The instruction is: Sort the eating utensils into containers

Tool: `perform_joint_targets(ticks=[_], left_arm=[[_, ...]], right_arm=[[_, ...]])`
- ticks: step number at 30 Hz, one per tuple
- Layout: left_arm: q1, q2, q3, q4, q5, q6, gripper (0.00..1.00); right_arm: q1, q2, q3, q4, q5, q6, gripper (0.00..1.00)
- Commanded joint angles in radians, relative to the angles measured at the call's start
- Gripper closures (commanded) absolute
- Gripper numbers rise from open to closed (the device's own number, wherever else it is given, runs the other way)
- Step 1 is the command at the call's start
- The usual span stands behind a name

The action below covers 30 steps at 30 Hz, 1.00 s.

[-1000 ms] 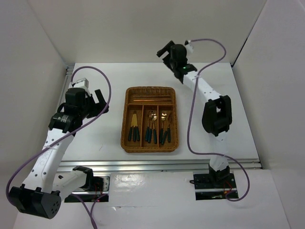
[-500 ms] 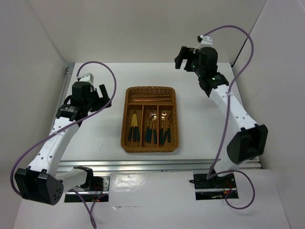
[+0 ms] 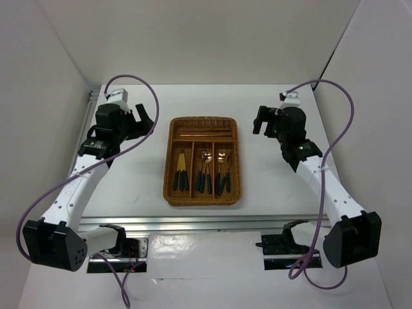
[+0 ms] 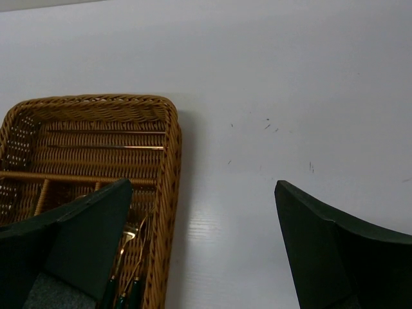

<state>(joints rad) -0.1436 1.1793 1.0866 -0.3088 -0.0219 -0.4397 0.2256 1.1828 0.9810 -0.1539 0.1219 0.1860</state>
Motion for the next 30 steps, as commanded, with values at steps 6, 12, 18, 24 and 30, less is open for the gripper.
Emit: perform_joint_targets(ticks=[6,12,18,24,30], left_arm=[[0.024,-0.072,-0.083,0.137,0.033,-0.017,0.0],[0.024,-0.095,-0.074,0.105,0.043,-0.027,0.0],[0.024,-0.116,-0.083,0.114,0.033,-0.016,0.0],[0.024,-0.125,-0.093,0.134,0.013,0.002,0.0],[0.024,-0.167,-0.149,0.184,-0.01,0.002,0.0]], right_arm=[[-0.003,-0.138,-0.076,0.051,0.07,0.013,0.0],[-0.003,-0.138,-0.051,0.005,0.07,0.046,0.0],[-0.003,-0.16,-0.07,0.005,0.07,0.046,0.0],[-0.003,-0.15,-0.097,0.016,0.088,0.046,0.0],[-0.003,-0.169,-0.111,0.025,0.124,0.076,0.0]])
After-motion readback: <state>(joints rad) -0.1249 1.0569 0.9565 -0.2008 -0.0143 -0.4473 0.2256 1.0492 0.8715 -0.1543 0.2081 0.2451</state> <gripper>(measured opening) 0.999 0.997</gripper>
